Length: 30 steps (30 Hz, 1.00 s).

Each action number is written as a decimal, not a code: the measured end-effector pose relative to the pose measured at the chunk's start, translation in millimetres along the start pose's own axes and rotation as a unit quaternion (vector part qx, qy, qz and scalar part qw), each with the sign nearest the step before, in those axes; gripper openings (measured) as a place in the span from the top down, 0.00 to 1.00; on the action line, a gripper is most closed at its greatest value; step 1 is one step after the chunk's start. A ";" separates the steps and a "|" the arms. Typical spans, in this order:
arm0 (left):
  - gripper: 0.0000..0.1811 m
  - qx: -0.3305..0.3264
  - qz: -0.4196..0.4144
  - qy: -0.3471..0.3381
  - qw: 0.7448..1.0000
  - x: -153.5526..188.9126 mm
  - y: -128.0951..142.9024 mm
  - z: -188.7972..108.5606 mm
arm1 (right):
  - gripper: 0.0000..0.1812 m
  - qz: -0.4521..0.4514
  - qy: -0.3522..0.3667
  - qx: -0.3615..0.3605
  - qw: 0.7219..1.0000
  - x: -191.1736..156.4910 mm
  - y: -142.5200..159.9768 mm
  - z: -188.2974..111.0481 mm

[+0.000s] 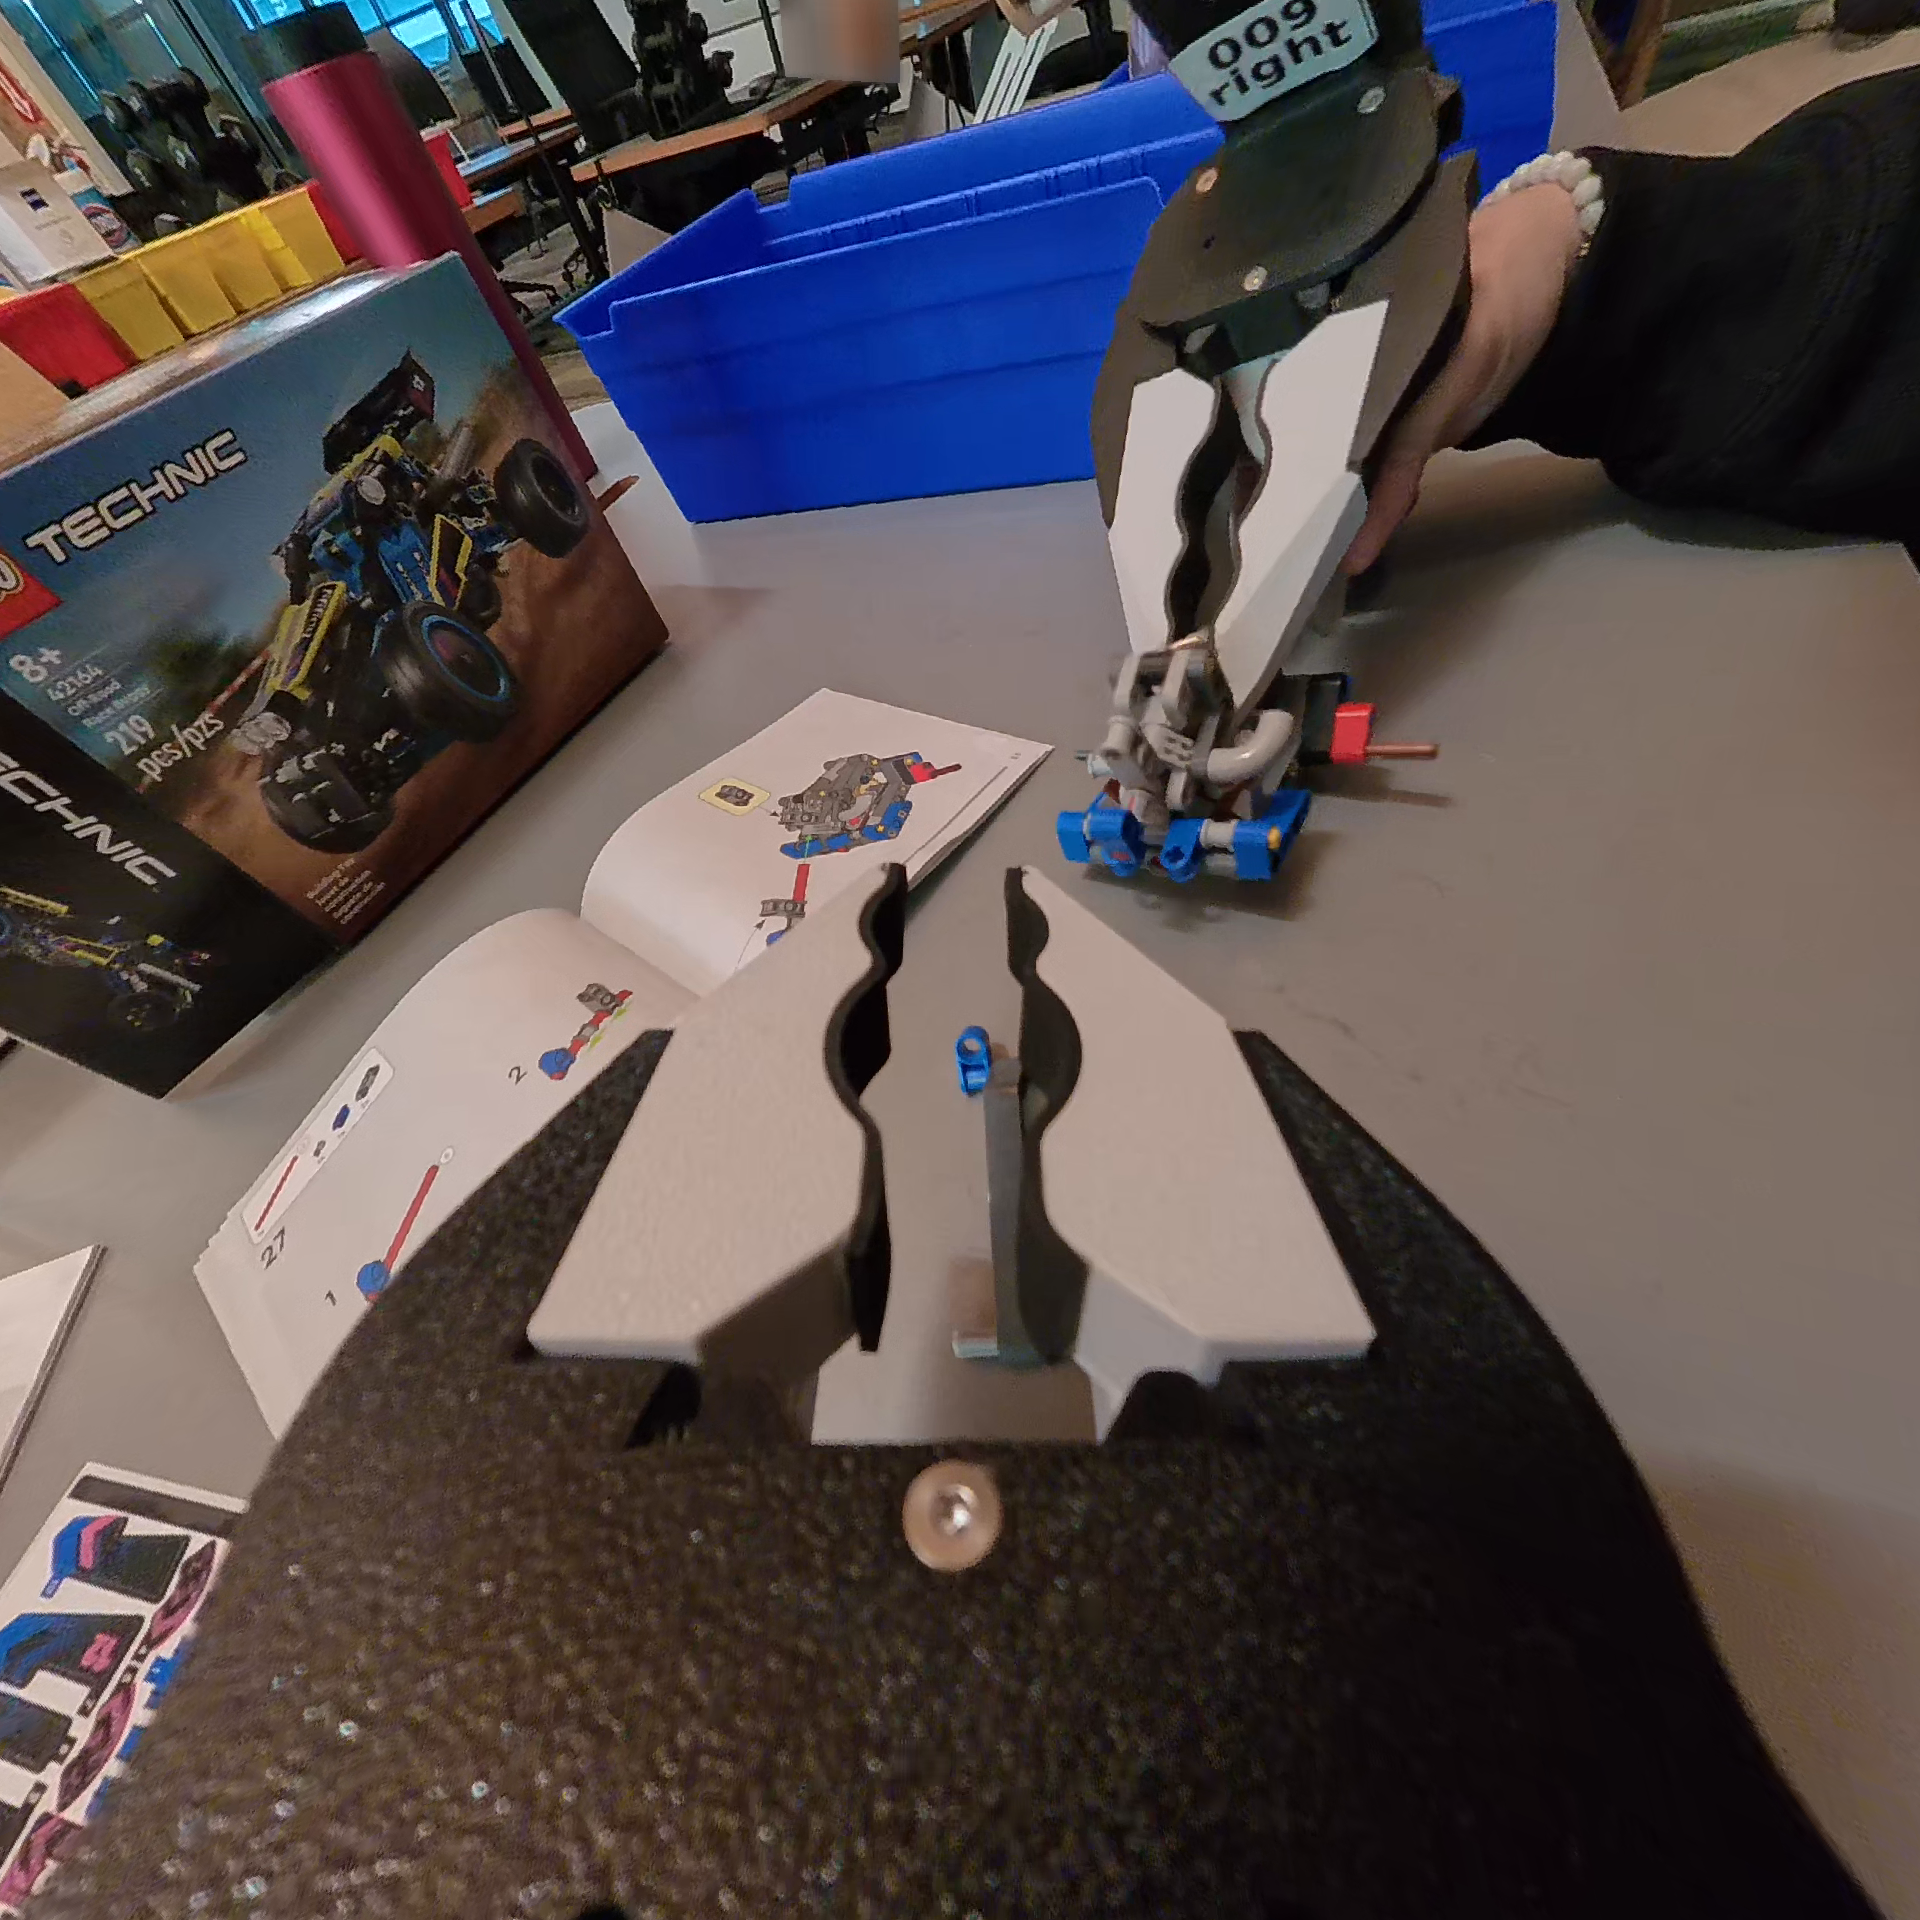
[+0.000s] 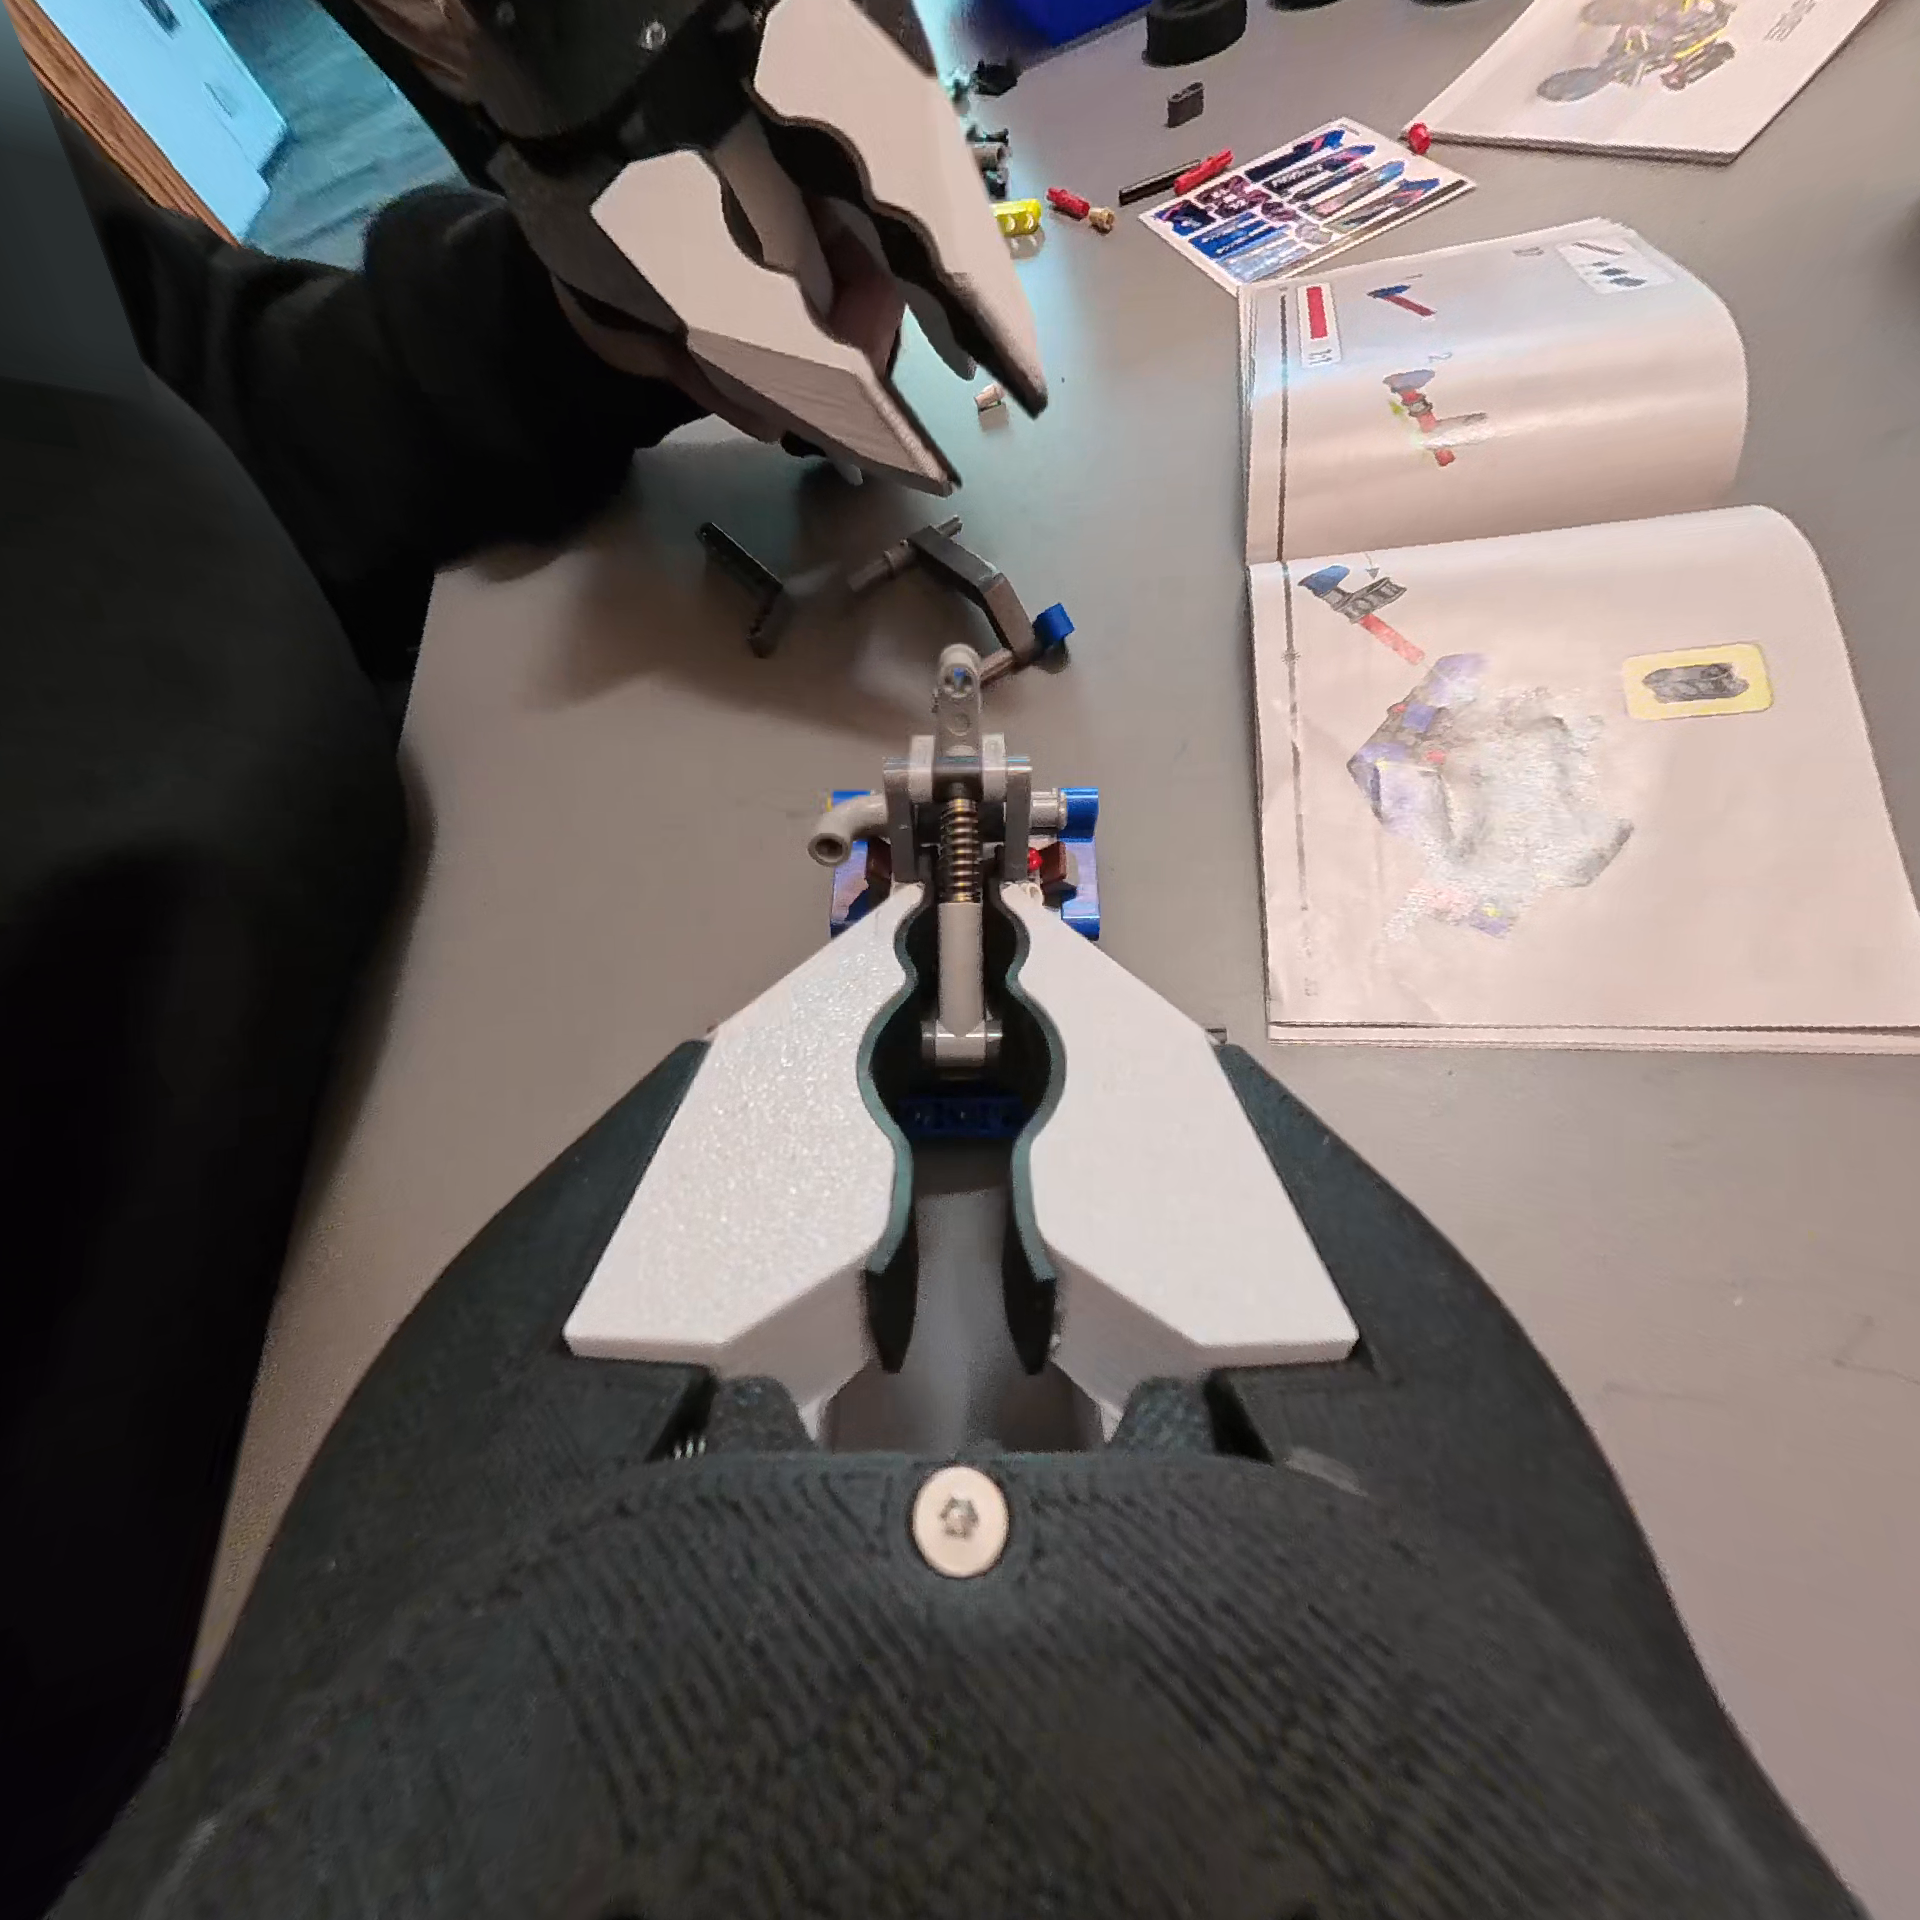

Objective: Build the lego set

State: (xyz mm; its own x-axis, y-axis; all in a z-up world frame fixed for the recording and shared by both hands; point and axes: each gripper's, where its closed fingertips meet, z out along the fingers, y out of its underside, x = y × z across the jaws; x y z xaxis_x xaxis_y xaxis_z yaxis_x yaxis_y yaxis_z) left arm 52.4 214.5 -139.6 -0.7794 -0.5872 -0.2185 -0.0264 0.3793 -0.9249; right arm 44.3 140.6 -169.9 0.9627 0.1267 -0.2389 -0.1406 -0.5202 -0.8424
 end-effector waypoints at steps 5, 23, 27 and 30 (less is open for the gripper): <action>0.91 0.000 -0.001 0.001 1.000 0.1 -0.2 0.2 | 0.97 -0.070 0.014 -0.013 0.997 -3.3 2.1 2.9; 0.89 -0.091 0.104 -0.010 0.990 -34.6 -3.0 -9.7 | 0.88 -0.182 0.043 0.034 0.982 -9.9 -11.5 -7.6; 0.89 -0.087 0.092 -0.001 0.992 -43.3 -7.5 -6.8 | 0.85 -0.184 0.042 0.026 0.982 -11.8 -12.3 -10.0; 0.89 -0.084 0.094 0.001 0.992 -46.0 -9.8 -4.3 | 0.83 -0.199 0.040 0.028 0.979 -17.4 -15.7 -14.3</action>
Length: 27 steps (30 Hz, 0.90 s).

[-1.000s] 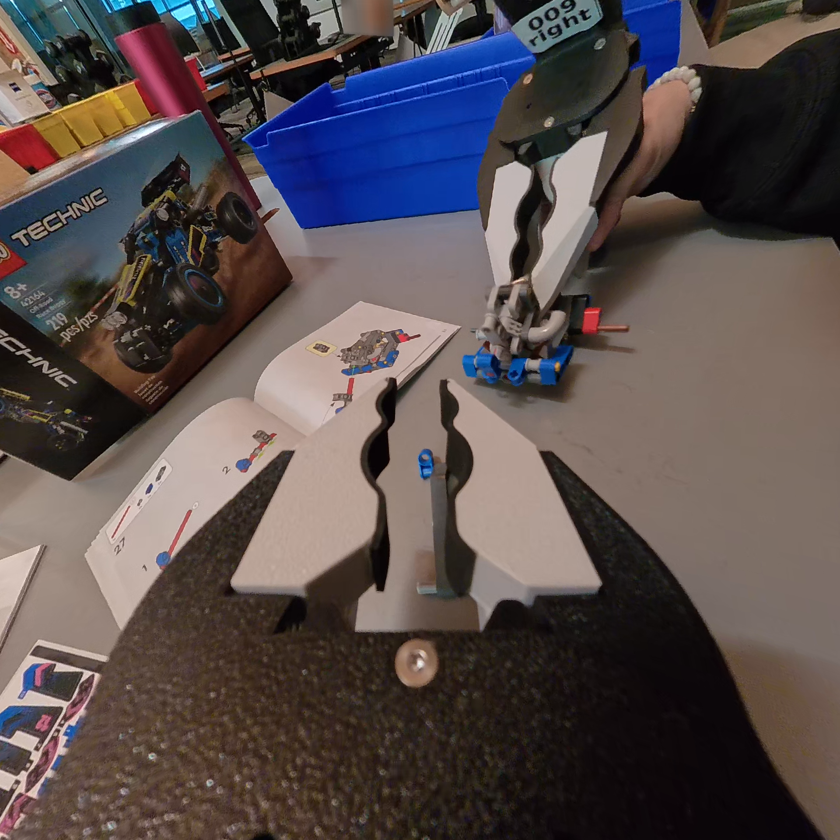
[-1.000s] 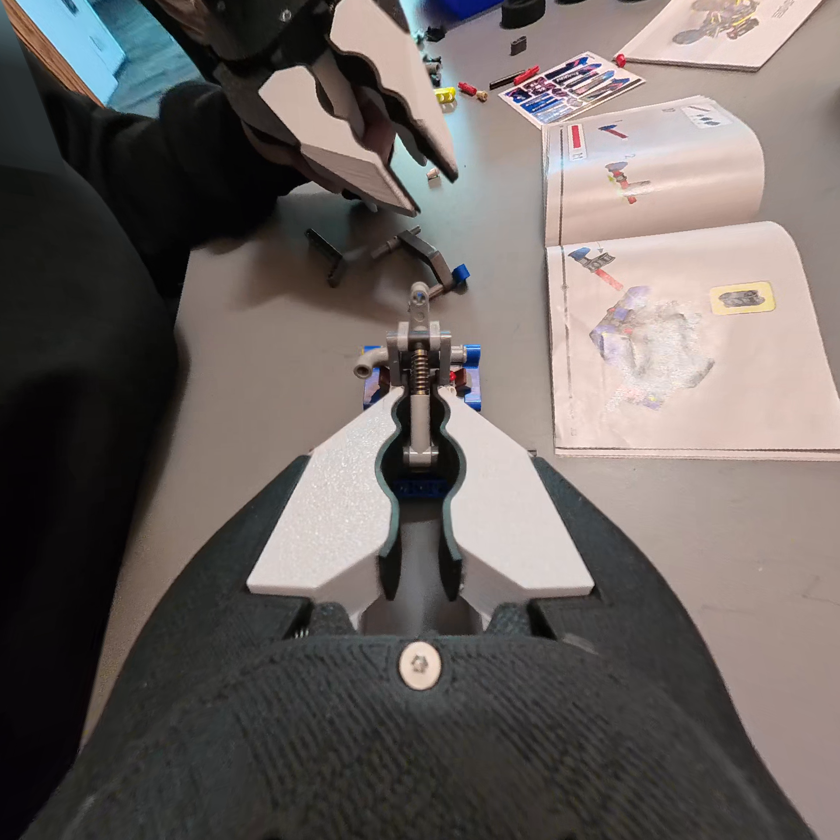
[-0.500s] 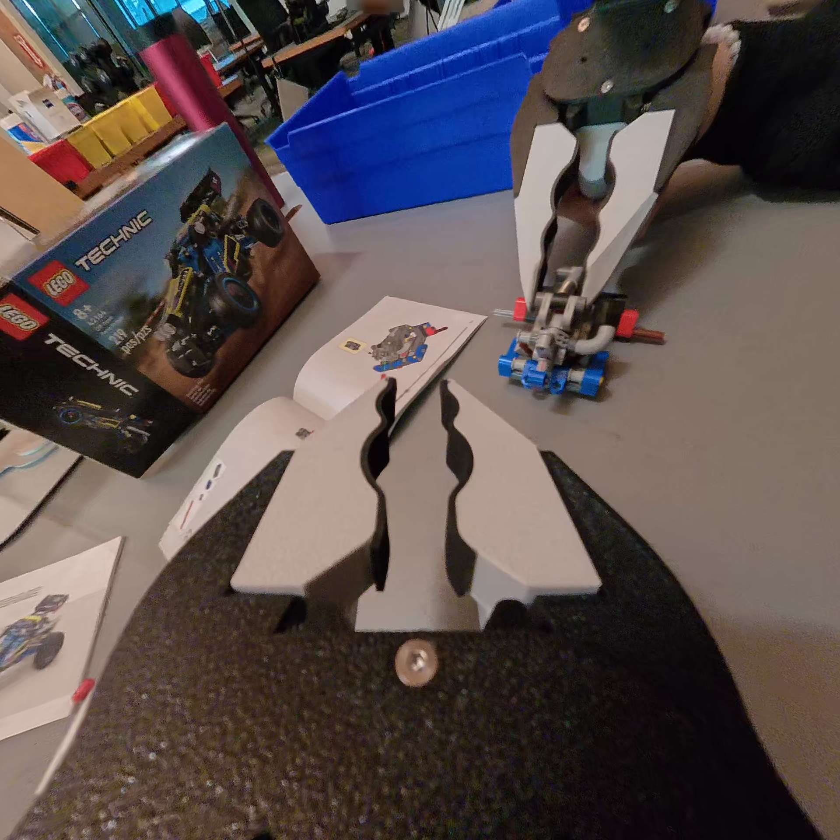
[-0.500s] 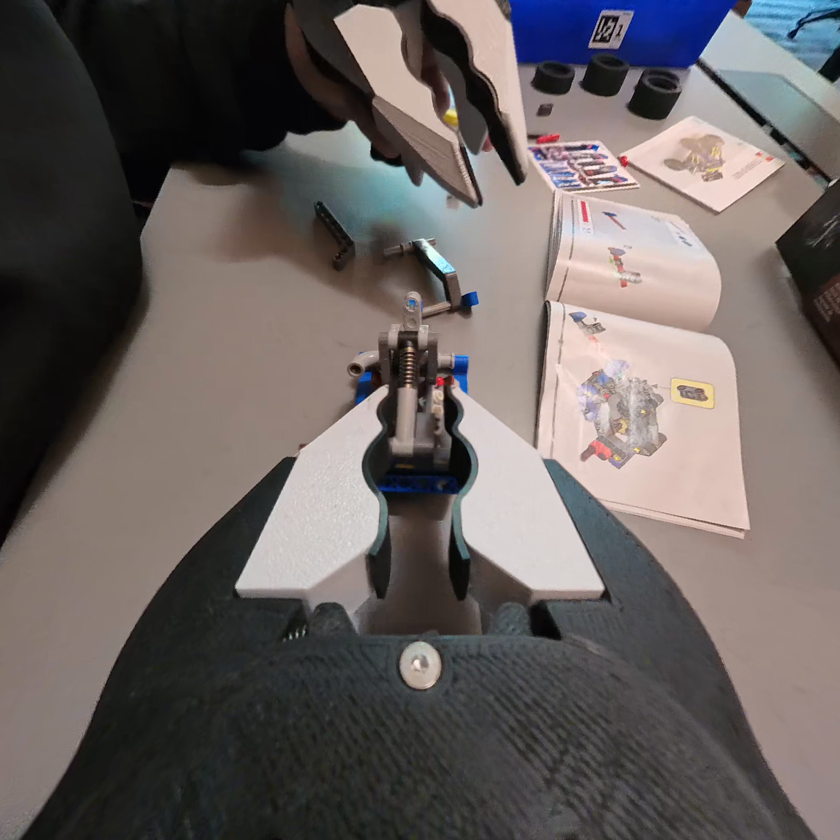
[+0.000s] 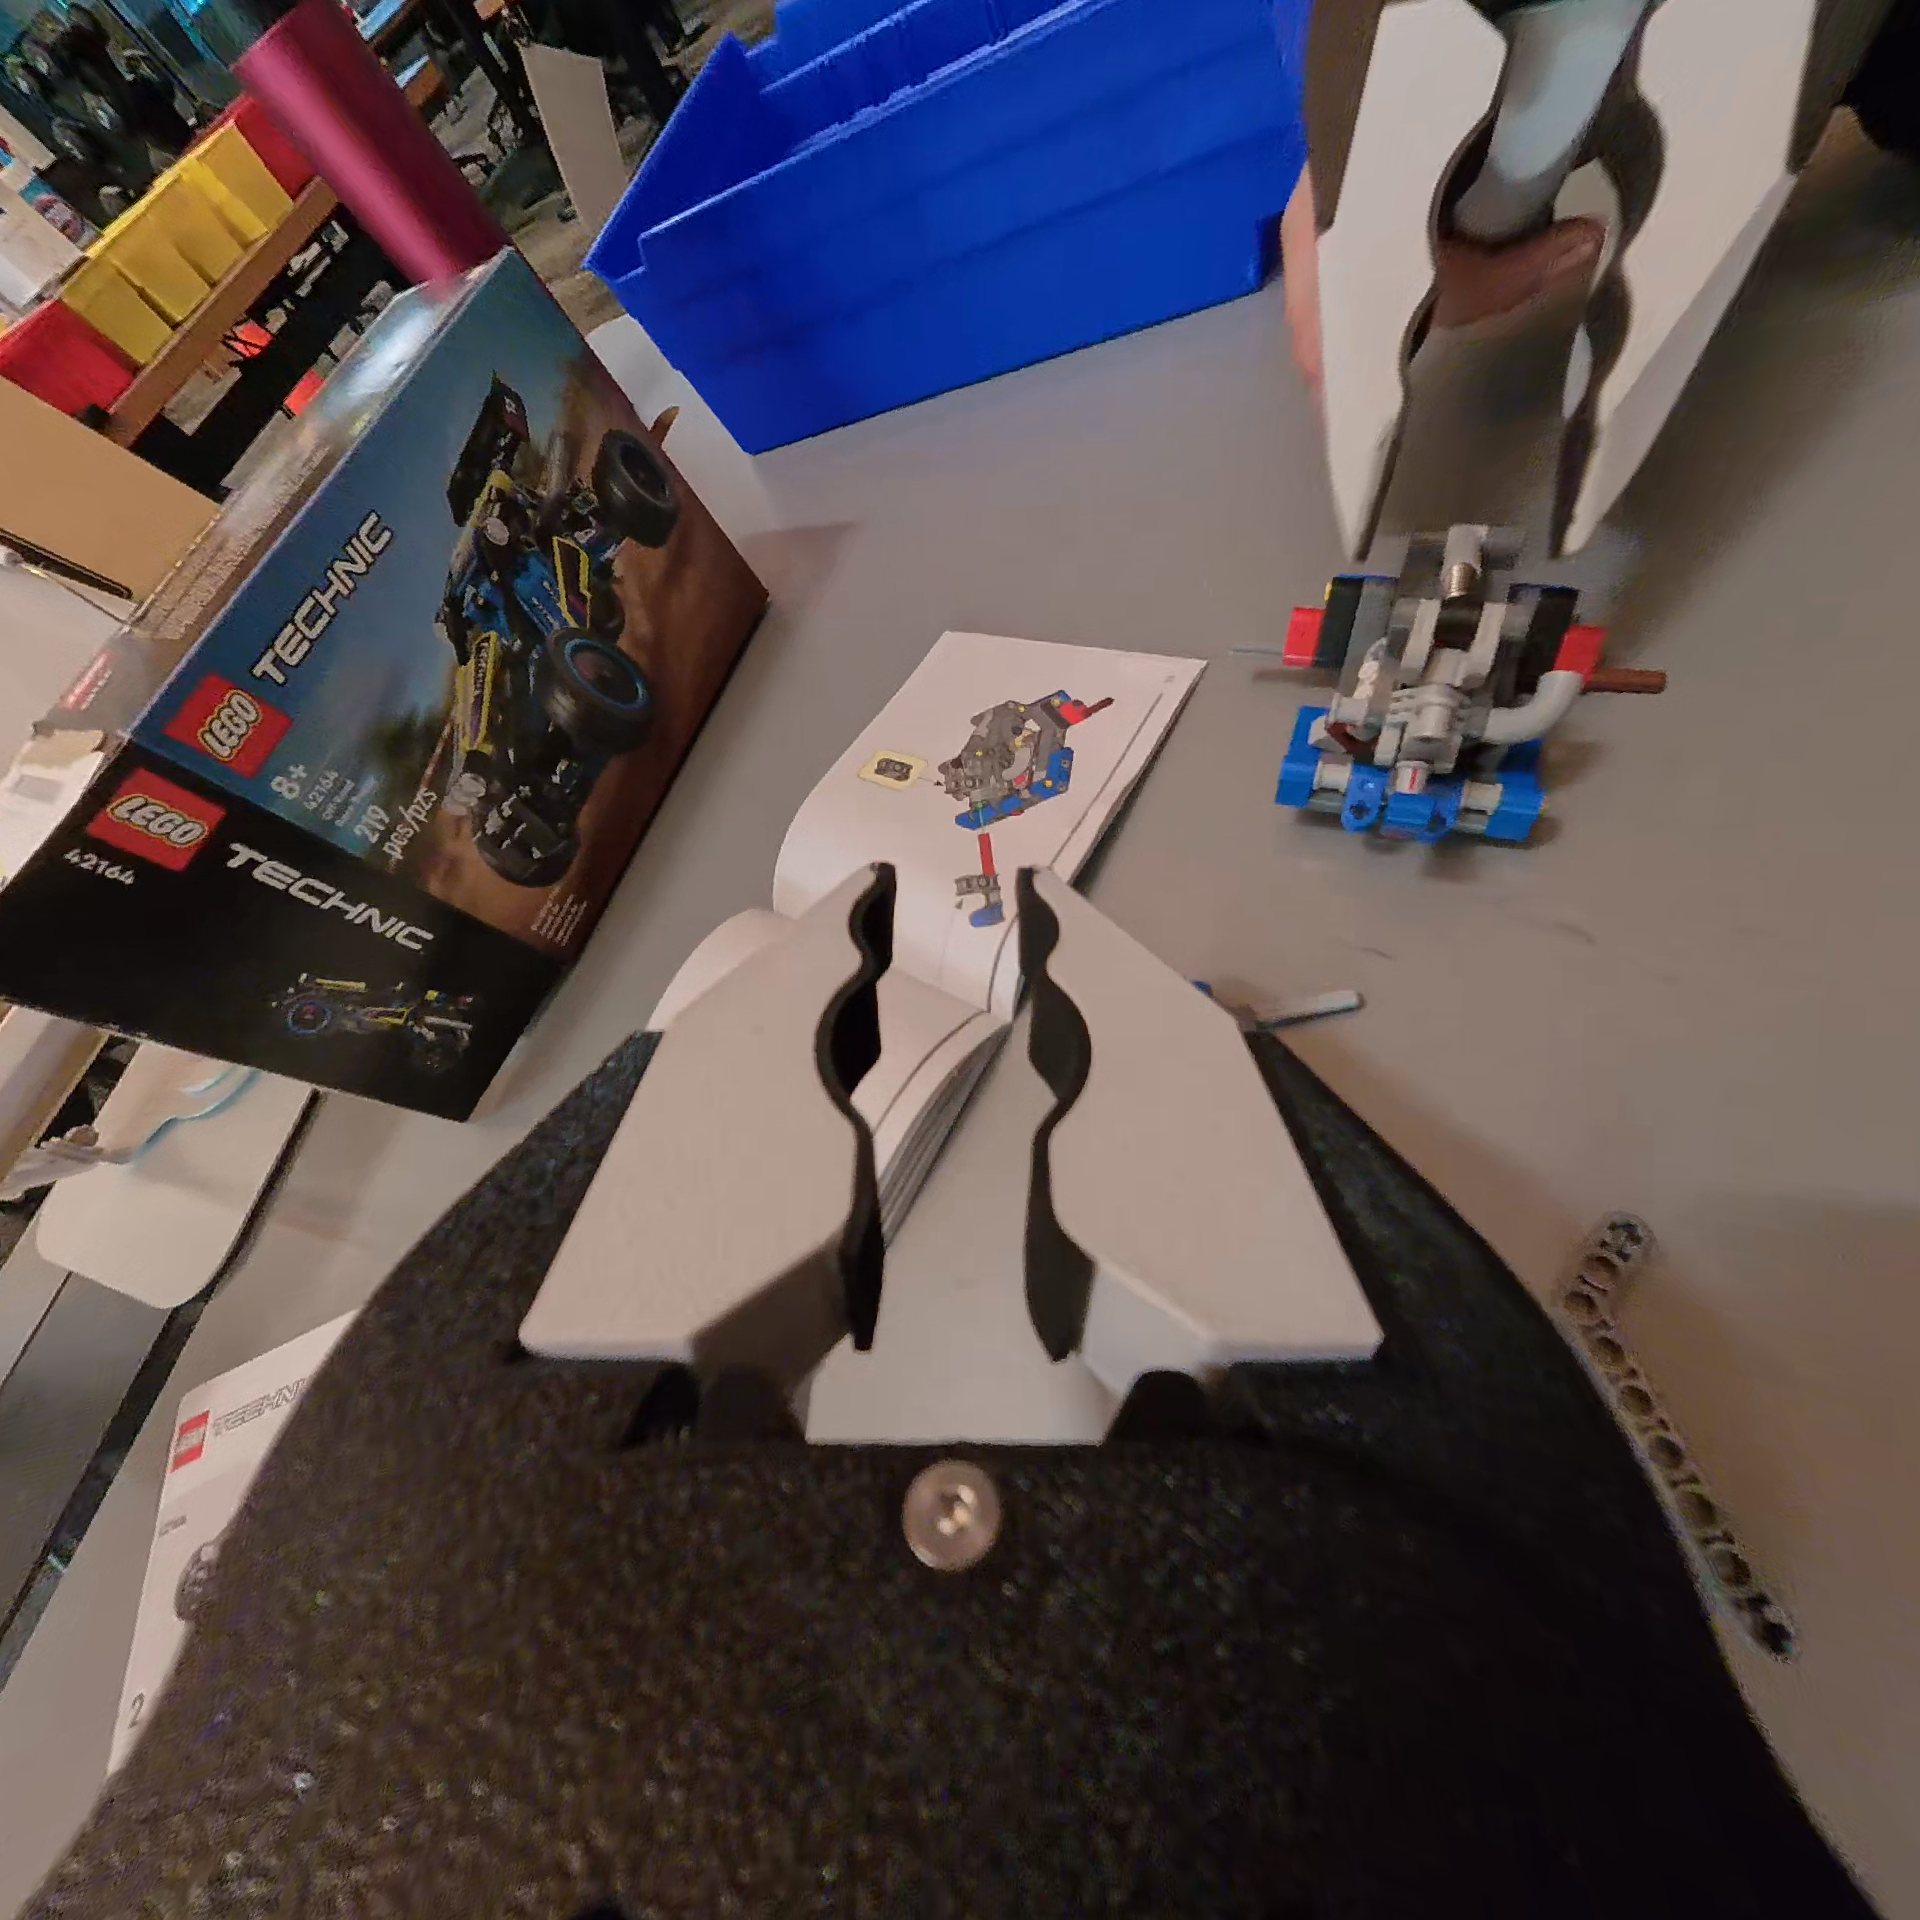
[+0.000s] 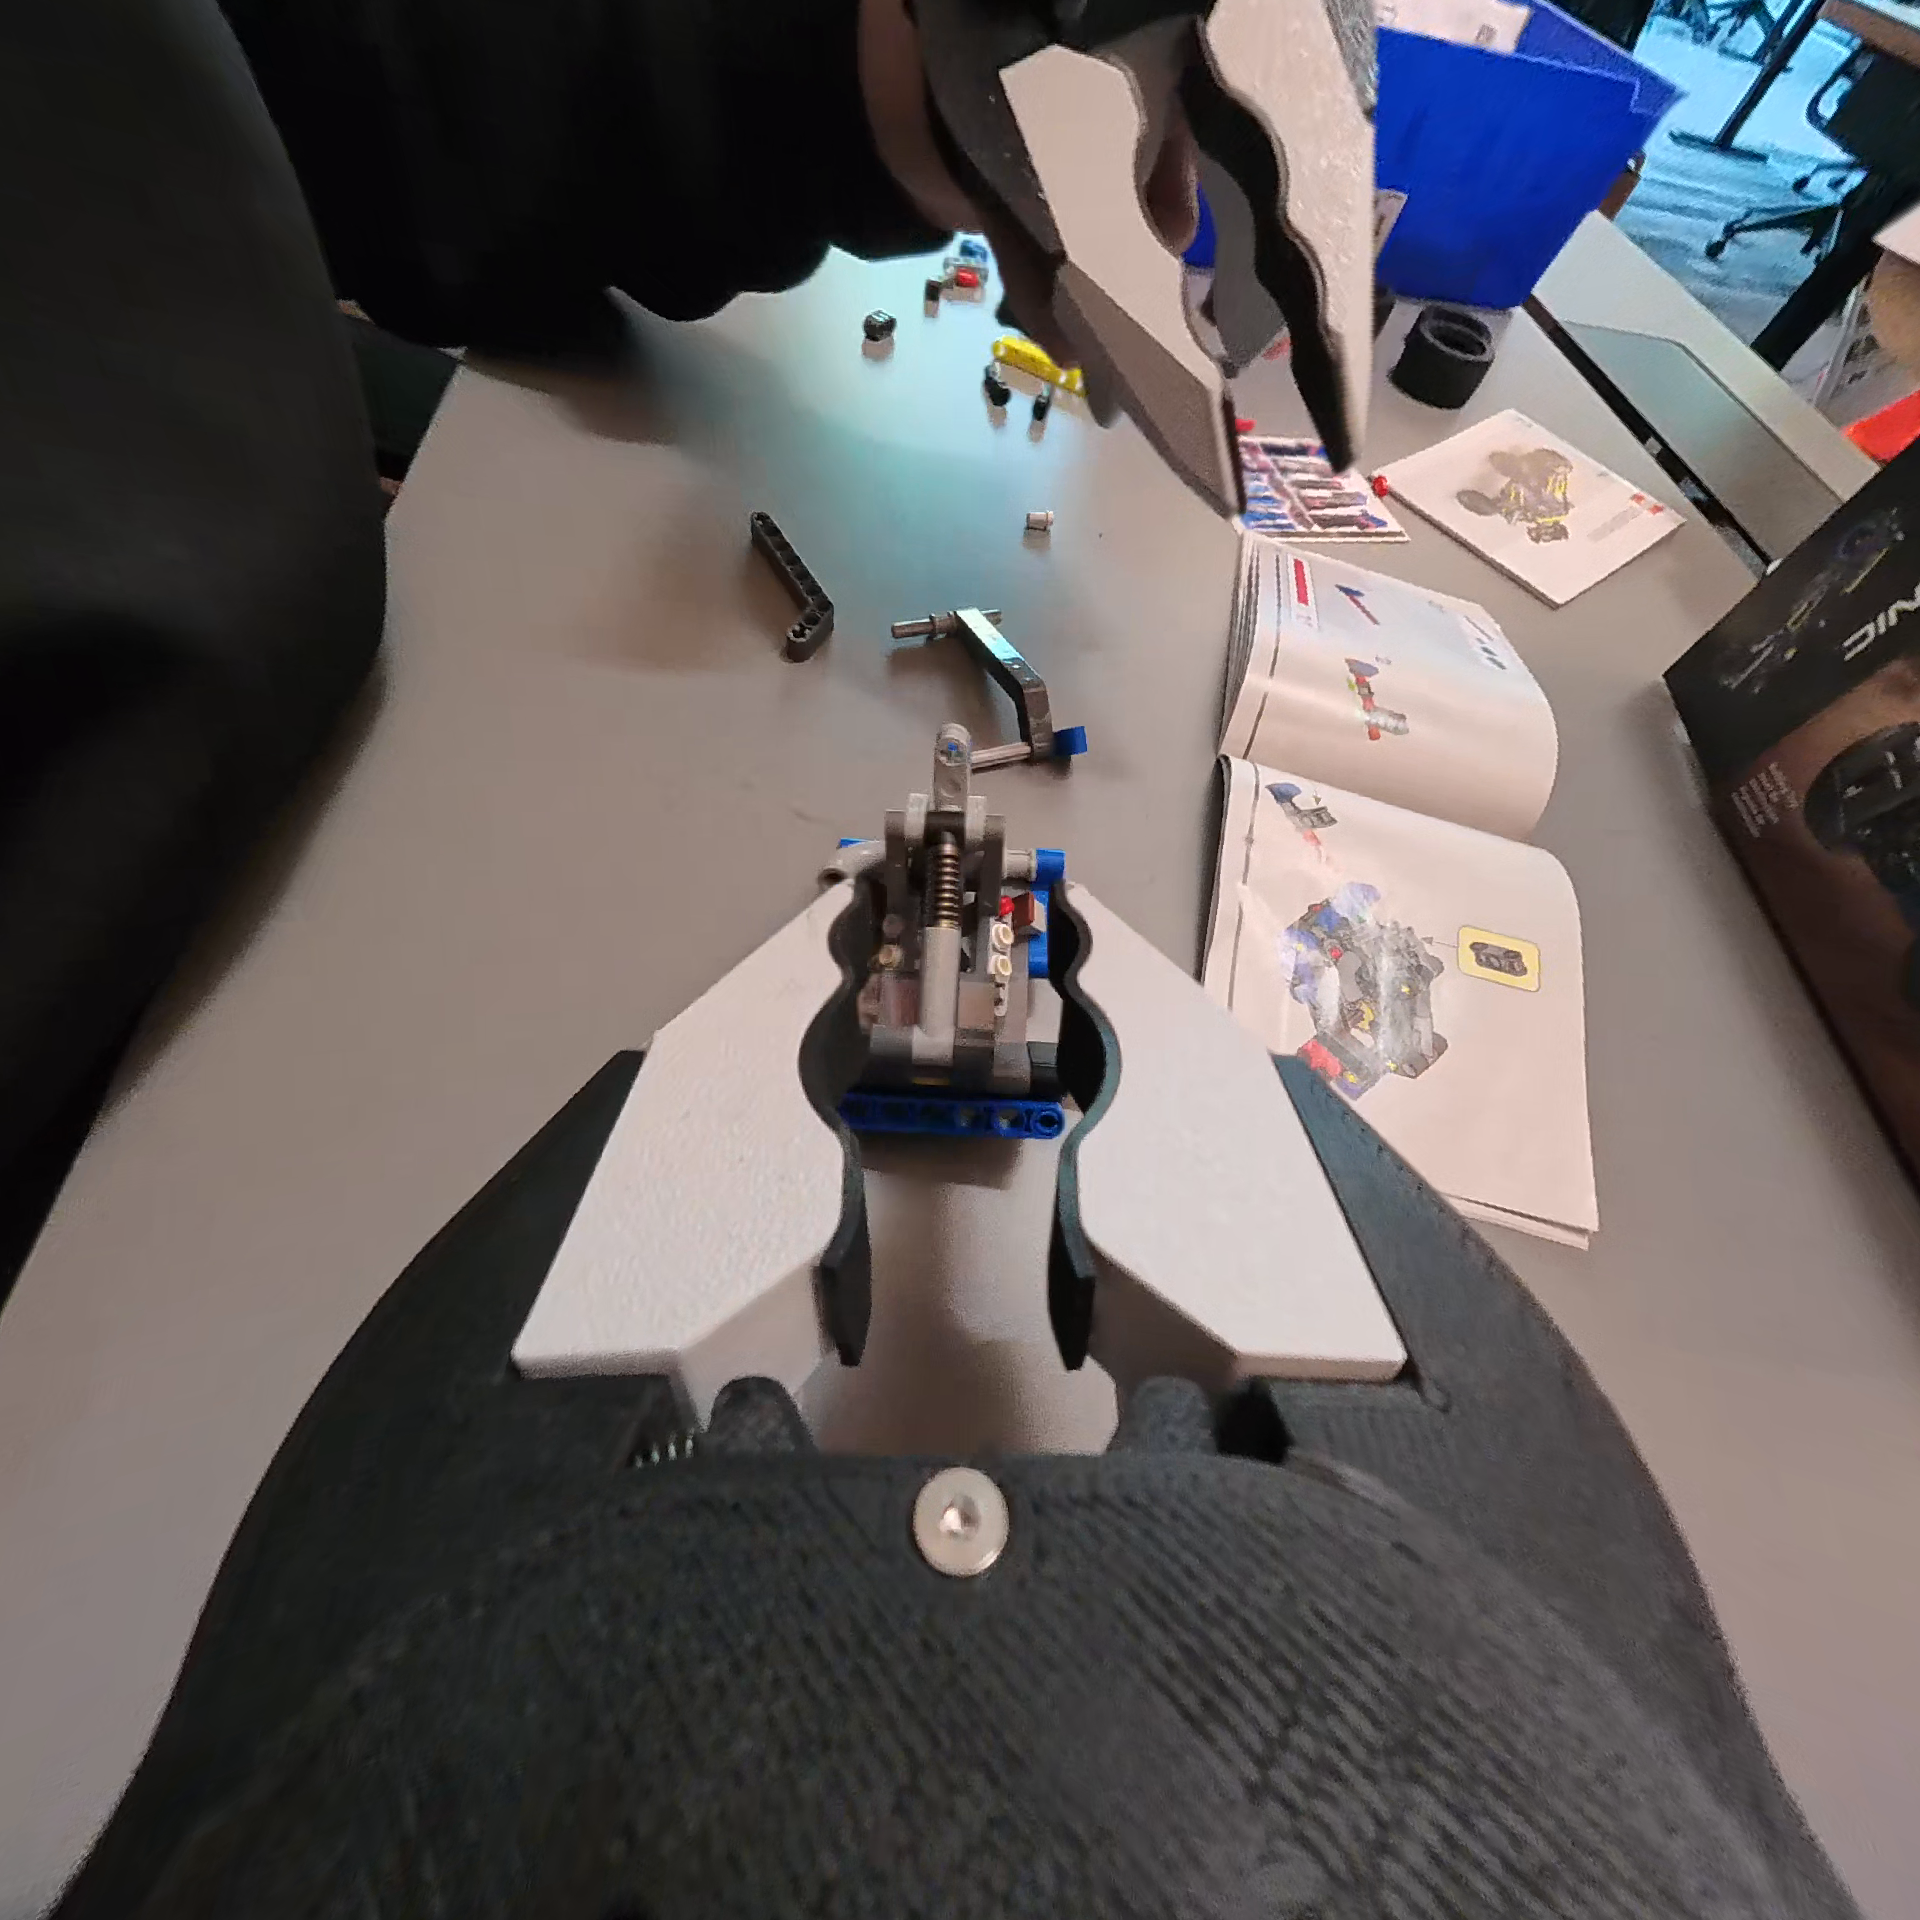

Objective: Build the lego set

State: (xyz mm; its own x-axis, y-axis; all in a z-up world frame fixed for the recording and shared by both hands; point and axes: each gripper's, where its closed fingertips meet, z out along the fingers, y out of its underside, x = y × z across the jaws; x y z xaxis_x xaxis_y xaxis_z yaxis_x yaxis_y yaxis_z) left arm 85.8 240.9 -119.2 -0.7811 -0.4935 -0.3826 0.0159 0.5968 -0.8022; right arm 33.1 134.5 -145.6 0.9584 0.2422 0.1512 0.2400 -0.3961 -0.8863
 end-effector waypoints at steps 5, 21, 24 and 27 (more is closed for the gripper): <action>0.89 -0.017 0.009 0.012 1.000 3.6 6.2 6.8 | 0.82 -0.017 0.016 0.017 1.000 3.6 -12.5 -20.0; 0.78 -0.136 -0.007 0.137 0.981 10.1 26.5 44.9 | 0.76 -0.018 0.088 -0.198 0.976 86.7 49.3 7.2; 0.77 -0.160 -0.023 0.160 0.974 12.8 34.7 59.3 | 0.72 0.026 0.036 -0.205 0.978 81.7 55.0 14.4; 0.81 -0.149 -0.029 0.166 0.974 14.1 35.2 69.3 | 0.72 0.020 0.038 -0.219 0.975 85.6 63.0 16.4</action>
State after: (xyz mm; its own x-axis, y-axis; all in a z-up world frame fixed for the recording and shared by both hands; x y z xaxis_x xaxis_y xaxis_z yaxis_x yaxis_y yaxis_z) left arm 118.5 211.1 -184.6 -0.9349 -0.3298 -0.1310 -0.1779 0.7550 -0.6312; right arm 127.7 144.8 -195.7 0.9732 0.1582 0.1672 0.2286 -0.7482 -0.6229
